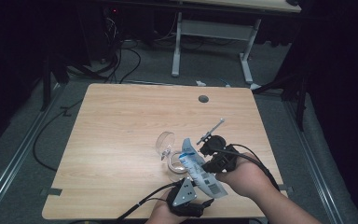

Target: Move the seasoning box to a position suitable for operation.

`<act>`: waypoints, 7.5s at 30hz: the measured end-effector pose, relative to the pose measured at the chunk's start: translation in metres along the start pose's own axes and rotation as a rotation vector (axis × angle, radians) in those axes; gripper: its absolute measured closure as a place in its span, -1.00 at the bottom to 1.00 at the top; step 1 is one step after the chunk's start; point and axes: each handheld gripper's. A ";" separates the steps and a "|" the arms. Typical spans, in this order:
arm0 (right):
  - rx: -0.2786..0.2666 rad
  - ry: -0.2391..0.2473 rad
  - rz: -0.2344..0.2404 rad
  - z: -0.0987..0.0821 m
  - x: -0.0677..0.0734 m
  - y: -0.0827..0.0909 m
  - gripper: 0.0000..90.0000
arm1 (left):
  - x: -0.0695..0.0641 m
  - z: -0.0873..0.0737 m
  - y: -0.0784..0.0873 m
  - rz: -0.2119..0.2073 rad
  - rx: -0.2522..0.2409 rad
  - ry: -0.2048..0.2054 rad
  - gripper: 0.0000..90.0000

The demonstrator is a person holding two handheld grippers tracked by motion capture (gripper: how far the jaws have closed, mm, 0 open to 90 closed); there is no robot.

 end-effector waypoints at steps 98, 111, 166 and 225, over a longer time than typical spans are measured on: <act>-0.021 0.107 -0.062 0.025 -0.002 -0.003 1.00 | -0.017 0.018 0.014 0.081 -0.045 0.006 0.36; -0.024 0.116 -0.066 0.025 -0.002 -0.001 1.00 | -0.018 0.019 0.014 0.083 -0.053 0.011 0.36; -0.020 0.130 -0.059 0.028 -0.004 0.000 1.00 | -0.019 0.025 0.012 0.072 -0.062 0.020 0.37; -0.017 0.138 -0.068 0.034 -0.006 0.003 1.00 | -0.017 0.030 0.012 0.066 -0.078 0.029 0.37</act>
Point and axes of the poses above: each handheld gripper's, and its own axes: y roughly backward along the jaws, z roughly out of its top, x roughly to its left, and after that the axes turned 11 degrees about y, right-handed
